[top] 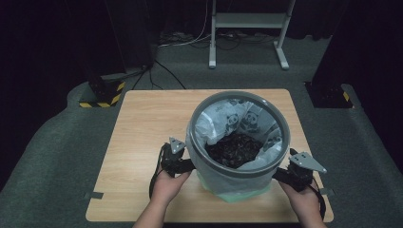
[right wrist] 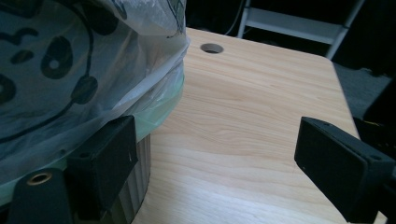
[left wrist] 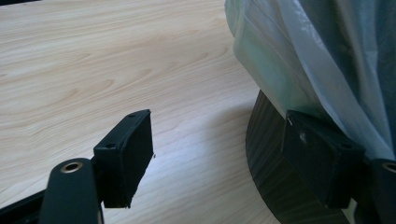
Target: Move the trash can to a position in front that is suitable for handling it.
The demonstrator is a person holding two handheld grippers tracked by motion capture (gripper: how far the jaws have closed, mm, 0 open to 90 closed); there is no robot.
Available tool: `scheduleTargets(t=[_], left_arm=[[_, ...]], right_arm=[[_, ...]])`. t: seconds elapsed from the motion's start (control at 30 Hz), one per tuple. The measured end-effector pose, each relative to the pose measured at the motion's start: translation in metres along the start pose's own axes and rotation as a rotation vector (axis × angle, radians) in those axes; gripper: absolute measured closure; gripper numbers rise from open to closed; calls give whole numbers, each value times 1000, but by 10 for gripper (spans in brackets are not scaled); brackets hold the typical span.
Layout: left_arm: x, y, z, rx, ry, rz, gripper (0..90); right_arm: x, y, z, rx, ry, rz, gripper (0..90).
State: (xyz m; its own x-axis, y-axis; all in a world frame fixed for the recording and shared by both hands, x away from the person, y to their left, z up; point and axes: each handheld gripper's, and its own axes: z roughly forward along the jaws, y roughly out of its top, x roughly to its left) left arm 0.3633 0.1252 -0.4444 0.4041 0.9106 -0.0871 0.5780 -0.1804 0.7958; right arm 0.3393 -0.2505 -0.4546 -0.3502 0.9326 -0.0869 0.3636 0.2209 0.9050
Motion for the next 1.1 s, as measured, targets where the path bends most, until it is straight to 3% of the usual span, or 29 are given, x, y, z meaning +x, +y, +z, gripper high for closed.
scheduleTargets(t=[0.1, 0.27, 0.4, 0.5, 0.6, 0.77, 0.97, 1.1], left_arm=[[-3, 2, 5, -1, -7, -6, 238], [-5, 4, 6, 5, -4, 20, 222], [4, 2, -5, 15, 3, -18, 187], [6, -1, -9, 22, 8, -11, 186], [1, -5, -18, 34, 42, 46, 179], [-7, -4, -22, 9, 17, 65, 178], [-14, -5, -17, 15, -13, 71, 177], [-17, -4, -14, 14, 0, 73, 196]], right_arm=[[-6, -1, -2, 3, -13, 17, 130], [-10, -3, -3, 3, -24, 28, 130], [-12, -2, -6, -5, -23, 44, 130], [-14, 0, -8, -17, -29, 52, 130], [-17, 1, -10, -28, -31, 65, 130], [-13, 4, -11, -39, -20, 69, 130], [-11, 4, -7, -32, -20, 65, 151], [-11, 4, -6, -28, -18, 65, 152]])
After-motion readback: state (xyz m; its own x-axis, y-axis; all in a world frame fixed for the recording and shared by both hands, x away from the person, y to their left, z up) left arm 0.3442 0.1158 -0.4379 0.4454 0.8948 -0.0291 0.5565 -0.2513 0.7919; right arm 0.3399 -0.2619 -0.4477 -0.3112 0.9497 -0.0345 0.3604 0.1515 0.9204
